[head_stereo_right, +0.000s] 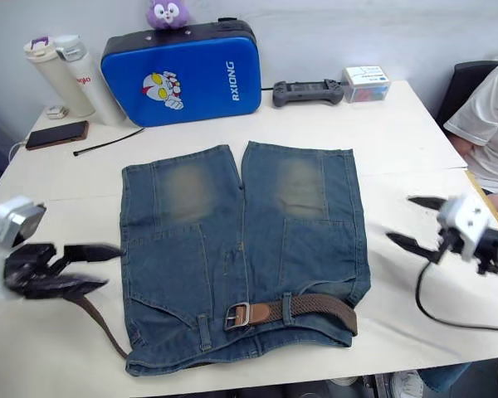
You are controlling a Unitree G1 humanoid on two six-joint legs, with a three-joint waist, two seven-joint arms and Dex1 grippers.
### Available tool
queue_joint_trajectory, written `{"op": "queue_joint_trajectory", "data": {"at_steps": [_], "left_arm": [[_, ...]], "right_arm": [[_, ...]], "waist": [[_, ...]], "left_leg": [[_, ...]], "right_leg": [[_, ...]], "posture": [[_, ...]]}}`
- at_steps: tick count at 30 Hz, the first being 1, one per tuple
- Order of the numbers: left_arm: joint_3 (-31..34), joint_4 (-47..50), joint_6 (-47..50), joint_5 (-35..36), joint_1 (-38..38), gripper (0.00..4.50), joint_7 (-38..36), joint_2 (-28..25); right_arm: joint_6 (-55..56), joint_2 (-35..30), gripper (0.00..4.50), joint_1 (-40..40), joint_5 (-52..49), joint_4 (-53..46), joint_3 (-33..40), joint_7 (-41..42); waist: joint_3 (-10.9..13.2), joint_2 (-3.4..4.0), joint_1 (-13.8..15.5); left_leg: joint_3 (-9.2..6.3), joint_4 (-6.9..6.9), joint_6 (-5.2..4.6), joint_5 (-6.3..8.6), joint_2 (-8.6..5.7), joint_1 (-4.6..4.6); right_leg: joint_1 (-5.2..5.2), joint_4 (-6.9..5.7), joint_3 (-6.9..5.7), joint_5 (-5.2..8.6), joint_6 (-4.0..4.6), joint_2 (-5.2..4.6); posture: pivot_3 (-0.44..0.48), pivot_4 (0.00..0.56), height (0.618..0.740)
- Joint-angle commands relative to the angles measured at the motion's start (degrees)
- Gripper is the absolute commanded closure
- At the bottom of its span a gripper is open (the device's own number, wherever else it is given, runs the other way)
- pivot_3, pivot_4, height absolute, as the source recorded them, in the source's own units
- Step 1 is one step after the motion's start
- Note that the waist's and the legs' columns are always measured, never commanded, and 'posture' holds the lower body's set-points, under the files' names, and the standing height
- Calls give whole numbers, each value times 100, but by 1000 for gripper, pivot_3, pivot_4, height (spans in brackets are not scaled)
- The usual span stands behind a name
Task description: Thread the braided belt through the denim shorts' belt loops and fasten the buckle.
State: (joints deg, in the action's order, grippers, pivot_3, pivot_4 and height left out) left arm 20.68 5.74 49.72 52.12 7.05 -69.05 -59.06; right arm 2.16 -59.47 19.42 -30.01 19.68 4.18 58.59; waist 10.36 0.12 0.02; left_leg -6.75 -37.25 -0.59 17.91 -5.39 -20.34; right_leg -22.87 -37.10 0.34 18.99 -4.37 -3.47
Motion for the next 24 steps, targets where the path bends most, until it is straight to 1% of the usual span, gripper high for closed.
{"op": "queue_joint_trajectory", "data": {"at_steps": [1,3,5,7,8,9,11,13,15,18,19,20,21,22,24], "left_arm": [[-595,205,-149,-724,534,76,923,185],[-1065,439,-112,-1107,817,76,1293,279],[-1378,553,-42,-1351,1036,76,1564,386],[-1816,542,58,-1777,1286,76,1912,473],[-2002,521,127,-1953,1384,76,2071,521],[-2147,490,151,-2089,1459,76,2175,585],[-2289,450,174,-2225,1541,76,2263,686],[-2561,234,38,-2568,1591,76,2418,844],[-2695,4,-15,-2781,1631,76,2587,1054],[-2879,-181,-47,-3049,1577,76,2694,1212],[-2954,-235,-71,-3155,1535,308,2721,1232],[-3030,-259,-119,-3238,1495,624,2695,1226],[-3083,-253,-126,-3267,1463,851,2638,1218],[-3115,-244,-124,-3282,1441,1270,2589,1217],[-3133,-233,-134,-3318,1441,2078,2515,1225]], "right_arm": [[-2507,248,0,875,-479,-866,-233,-663],[-2915,565,0,1291,-553,-1221,-407,-558],[-3468,538,0,1514,-492,-1462,-741,-93],[-3439,529,0,1761,113,-1622,-1413,328],[-3314,633,0,1921,452,-1564,-1700,377],[-3188,792,0,2070,692,-1422,-1885,390],[-3079,1031,0,2258,952,-1145,-2028,422],[-2468,1314,0,2377,1588,-509,-2376,399],[-2112,1576,0,2359,2006,57,-2621,395],[-2127,1768,0,2222,2298,574,-2757,557],[-2199,1805,0,2180,2345,682,-2755,600],[-2326,1848,259,2152,2355,764,-2724,618],[-2411,1891,550,2134,2362,829,-2687,604],[-2447,1924,863,2113,2380,875,-2659,595],[-2510,1940,1715,2055,2428,867,-2652,645]], "waist": [[0,-2,0],[0,-3,-13],[-1,-4,-6],[0,-5,1],[0,-5,5],[0,-5,2],[2,-10,-1],[2,-15,-6],[-1,-19,-6],[-24,-24,14],[-37,-28,13],[-48,-30,14],[-58,-36,15],[-69,-42,11],[-97,-44,-3]], "left_leg": [[1,-3,3,-2,1,-6],[7,-2,3,-1,1,-11],[19,-2,2,-1,1,-32],[19,-23,0,-2,3,-95],[19,-34,-1,-1,4,-106],[21,-45,-5,1,3,-117],[27,-62,-10,4,0,-126],[33,-73,-13,6,-3,-127],[37,-75,-12,6,-3,-124],[38,-77,-9,4,-3,-114],[37,-77,-8,3,-2,-95],[34,-75,-8,4,1,-69],[31,-73,-7,5,0,-54],[31,-71,-7,6,0,-39],[28,-52,-8,12,2,13]], "right_leg": [[-8,-4,2,-1,1,1],[-18,-4,9,-1,1,1],[-47,-10,18,-2,0,2],[-99,-36,15,-2,0,4],[-108,-42,14,-2,0,4],[-116,-44,13,-2,0,4],[-121,-44,16,-4,-5,3],[-124,-44,22,-6,-8,2],[-124,-50,23,-6,-8,2],[-120,-59,23,-6,-7,2],[-103,-59,22,-6,-7,2],[-76,-53,19,-5,-6,4],[-59,-50,18,-5,-6,4],[-45,-49,19,-5,-6,4],[11,-34,20,-4,-4,6]], "posture": [[0,150,740],[0,150,740],[0,150,740],[0,150,740],[0,150,740],[0,150,740],[0,150,740],[0,150,740],[0,150,740],[0,150,740],[0,150,740],[0,150,740],[0,150,740],[0,150,740],[0,150,740]]}}
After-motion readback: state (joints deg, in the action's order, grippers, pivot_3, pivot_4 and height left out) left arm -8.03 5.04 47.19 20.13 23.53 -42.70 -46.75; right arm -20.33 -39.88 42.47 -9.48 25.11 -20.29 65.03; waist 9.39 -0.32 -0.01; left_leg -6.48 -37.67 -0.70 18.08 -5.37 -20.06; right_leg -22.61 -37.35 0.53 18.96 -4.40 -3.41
